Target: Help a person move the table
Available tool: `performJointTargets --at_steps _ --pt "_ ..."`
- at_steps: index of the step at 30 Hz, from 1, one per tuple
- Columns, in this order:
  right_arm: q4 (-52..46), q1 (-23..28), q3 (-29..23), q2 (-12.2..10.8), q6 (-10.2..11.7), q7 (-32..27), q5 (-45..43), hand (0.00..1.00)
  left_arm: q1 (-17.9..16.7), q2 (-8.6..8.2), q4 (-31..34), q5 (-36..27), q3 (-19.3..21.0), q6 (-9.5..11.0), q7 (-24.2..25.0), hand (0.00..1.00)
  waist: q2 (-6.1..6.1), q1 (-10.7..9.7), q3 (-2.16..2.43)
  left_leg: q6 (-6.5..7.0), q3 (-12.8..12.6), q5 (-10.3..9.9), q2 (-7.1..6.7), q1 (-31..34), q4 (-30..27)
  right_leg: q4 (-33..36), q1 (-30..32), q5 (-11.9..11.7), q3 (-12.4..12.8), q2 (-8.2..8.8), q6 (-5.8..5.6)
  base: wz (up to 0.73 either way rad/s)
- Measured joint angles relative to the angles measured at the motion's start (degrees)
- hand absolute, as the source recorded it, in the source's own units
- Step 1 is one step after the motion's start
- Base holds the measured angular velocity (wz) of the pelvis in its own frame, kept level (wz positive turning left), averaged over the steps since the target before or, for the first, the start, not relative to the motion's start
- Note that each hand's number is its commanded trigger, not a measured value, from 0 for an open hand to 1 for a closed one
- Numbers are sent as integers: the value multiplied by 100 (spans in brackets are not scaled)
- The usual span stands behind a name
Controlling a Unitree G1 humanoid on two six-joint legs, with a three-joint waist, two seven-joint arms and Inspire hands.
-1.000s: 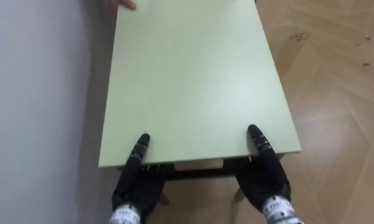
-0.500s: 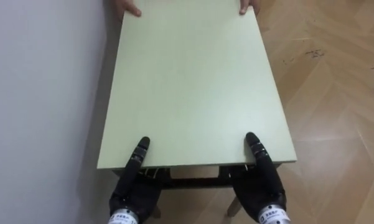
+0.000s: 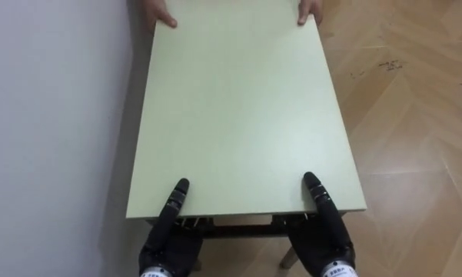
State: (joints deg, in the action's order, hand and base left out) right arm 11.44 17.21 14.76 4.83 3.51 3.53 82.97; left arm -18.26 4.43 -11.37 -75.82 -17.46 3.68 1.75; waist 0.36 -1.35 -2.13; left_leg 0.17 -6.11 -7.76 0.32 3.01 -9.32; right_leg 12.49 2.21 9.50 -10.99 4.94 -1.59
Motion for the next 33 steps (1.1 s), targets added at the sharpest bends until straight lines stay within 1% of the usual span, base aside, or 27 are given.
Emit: performJointTargets --at_steps 2,4,7,8,9,11,12,13,14,15,17,18,20,21,22,25,29,32,33 --pt "103 -73 -38 -22 -22 23 1 100 85 -39 -108 7 26 -12 22 100 4 10 2 6 0 -4 5 -5 0 0 -6 0 -7 -6 0 0" --pt "162 -114 -65 -22 -43 23 5 100 160 -72 -233 12 66 -68 96 100 16 15 11 7 -1 -5 6 -9 3 0 -12 0 -8 -10 -1 0" --pt "251 -137 -69 -29 -51 53 8 100 191 -89 -357 14 118 -127 192 100 20 11 23 7 -3 -5 7 -56 6 2 -56 0 4 -13 -1 0" --pt "300 -144 -70 -33 -52 79 9 100 204 -91 -410 14 121 -133 216 100 21 10 32 7 -3 -5 8 -77 6 2 -81 0 3 -14 -1 0" --pt "387 -145 -70 -42 -52 129 10 100 231 -102 -521 15 122 -133 267 100 21 15 77 7 -3 -5 7 -106 8 0 -110 0 5 -14 -1 0" --pt "456 -148 -76 -64 -52 137 9 100 245 -113 -597 15 128 -135 280 100 25 14 89 7 -2 -6 8 -175 28 0 -164 0 8 -17 -1 0" --pt "484 -154 -87 -77 -52 156 7 100 250 -120 -612 15 130 -135 280 93 25 13 97 8 -1 -6 8 -181 34 0 -166 0 11 -17 -1 0" --pt "496 -166 -90 -82 -52 158 6 55 258 -123 -620 15 135 -137 280 53 25 13 97 8 -1 -6 8 -181 36 0 -165 0 16 -18 -1 0" --pt "513 -175 -89 -85 -52 166 6 7 262 -124 -627 15 140 -139 280 7 25 16 97 8 -1 -6 8 -184 36 0 -166 0 15 -18 -1 0" --pt "554 -193 -88 -89 -52 195 7 0 278 -124 -662 15 146 -139 291 0 25 18 98 8 -4 -6 9 -205 39 0 -180 0 16 -19 -1 0" --pt "658 -205 -90 -99 -53 272 7 0 284 -124 -742 15 149 -141 343 0 33 24 100 5 -11 -10 17 -279 73 -2 -237 0 22 -29 -1 -2" --pt "774 -212 -90 -95 -54 429 -6 0 286 -118 -798 34 153 -146 398 0 44 24 107 5 -12 -30 23 -308 73 -3 -259 0 30 -36 -1 -6" --pt "876 -213 -85 -41 -55 700 -107 0 286 -25 -808 451 123 -179 456 0 77 20 107 6 -39 -33 23 -338 73 -3 -279 0 76 -39 -1 -10" --pt "877 -213 -68 28 -67 817 -226 0 287 96 -810 752 87 -214 490 0 98 15 113 7 -84 -33 25 -351 74 -3 -278 0 109 -39 -1 -18" --pt "878 -212 -33 94 -110 846 -256 0 287 182 -810 1015 88 -245 518 0 110 16 119 7 -130 -34 31 -366 75 -4 -278 0 146 -43 -1 -18" --pt "878 -201 -12 158 -190 893 -279 0 300 280 -811 1473 89 -291 535 0 118 11 124 11 -158 -39 33 -375 71 0 -278 0 163 -44 -1 -7" --pt "885 -185 -13 228 -228 937 -292 0 298 301 -850 1595 90 -338 558 0 113 8 123 11 -158 -38 34 -375 59 4 -296 0 163 -44 0 0" --pt "931 -148 -14 247 -234 1074 -313 0 292 314 -932 1645 89 -339 576 0 97 9 131 11 -159 -38 32 -398 46 -50 -329 1 161 -46 1 0" --pt "930 -151 -16 247 -232 1200 -333 0 293 329 -935 1667 89 -339 576 0 85 8 123 12 -161 -37 33 -387 46 -84 -331 -5 164 -52 12 0"
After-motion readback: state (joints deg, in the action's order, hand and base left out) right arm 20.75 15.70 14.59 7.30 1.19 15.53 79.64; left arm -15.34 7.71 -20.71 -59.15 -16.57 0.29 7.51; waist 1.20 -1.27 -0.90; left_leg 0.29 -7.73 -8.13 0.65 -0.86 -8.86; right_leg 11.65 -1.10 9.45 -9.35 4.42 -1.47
